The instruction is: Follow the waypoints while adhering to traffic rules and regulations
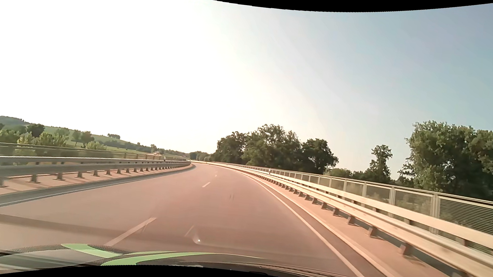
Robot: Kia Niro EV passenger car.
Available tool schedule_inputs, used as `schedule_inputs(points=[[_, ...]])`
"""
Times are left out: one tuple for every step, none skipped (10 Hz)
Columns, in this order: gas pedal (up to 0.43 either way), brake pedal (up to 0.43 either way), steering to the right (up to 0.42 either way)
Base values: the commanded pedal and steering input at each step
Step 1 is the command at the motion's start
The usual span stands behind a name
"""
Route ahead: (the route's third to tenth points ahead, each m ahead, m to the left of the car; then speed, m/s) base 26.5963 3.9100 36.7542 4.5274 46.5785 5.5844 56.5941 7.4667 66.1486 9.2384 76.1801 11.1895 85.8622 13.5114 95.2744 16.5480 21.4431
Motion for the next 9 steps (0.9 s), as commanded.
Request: schedule_inputs(points=[[0.197, 0.000, -0.024], [0.197, 0.000, -0.022], [0.197, 0.000, -0.022], [0.197, 0.000, -0.022], [0.197, 0.000, -0.022], [0.197, 0.000, -0.020], [0.209, 0.000, -0.020], [0.209, 0.000, -0.020], [0.209, 0.000, -0.020]])
